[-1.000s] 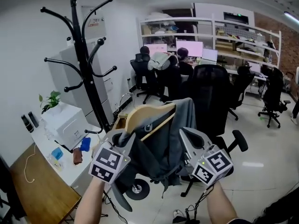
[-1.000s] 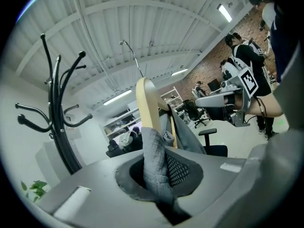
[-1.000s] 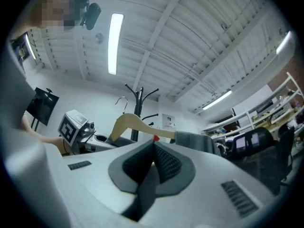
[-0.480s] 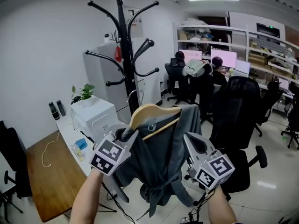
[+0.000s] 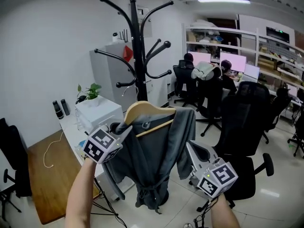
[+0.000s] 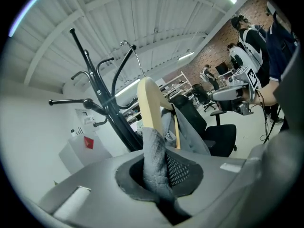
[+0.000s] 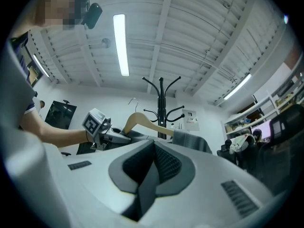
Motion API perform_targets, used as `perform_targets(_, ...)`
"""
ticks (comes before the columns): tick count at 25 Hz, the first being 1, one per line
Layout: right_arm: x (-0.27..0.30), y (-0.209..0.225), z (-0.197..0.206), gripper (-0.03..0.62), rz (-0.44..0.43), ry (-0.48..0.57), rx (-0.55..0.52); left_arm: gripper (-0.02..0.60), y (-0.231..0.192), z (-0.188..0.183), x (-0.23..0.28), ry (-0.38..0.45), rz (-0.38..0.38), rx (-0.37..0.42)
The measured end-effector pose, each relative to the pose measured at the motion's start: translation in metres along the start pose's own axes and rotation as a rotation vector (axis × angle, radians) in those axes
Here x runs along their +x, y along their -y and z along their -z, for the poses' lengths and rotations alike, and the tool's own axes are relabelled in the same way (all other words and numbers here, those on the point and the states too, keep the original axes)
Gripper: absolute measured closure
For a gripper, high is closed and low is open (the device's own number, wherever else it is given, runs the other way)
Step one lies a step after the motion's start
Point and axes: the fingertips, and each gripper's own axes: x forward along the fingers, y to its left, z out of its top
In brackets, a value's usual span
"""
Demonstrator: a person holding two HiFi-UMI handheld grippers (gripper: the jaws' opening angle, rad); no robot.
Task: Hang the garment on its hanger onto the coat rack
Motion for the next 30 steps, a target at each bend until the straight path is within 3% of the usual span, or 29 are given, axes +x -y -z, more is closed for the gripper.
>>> perform_targets(6, 0.016, -0.004, 0.007, 0.589, -0.007, -0.007, 0.001, 0.561, -0.053, 0.017, 0.009, 0.002, 0.052, -0.040)
perform_targets(13, 0.019, 0.010, 0.014, 0.591, 0.019, -0.022, -0.006, 0.561, -0.076, 0.037, 0.036, 0.019, 0.138, -0.102)
perform_targets(30, 0.015, 0.043, 0.037, 0.591, 0.081, -0.086, -0.001, 0.561, -0.061, 0.081, 0.098, -0.012, 0.202, -0.155)
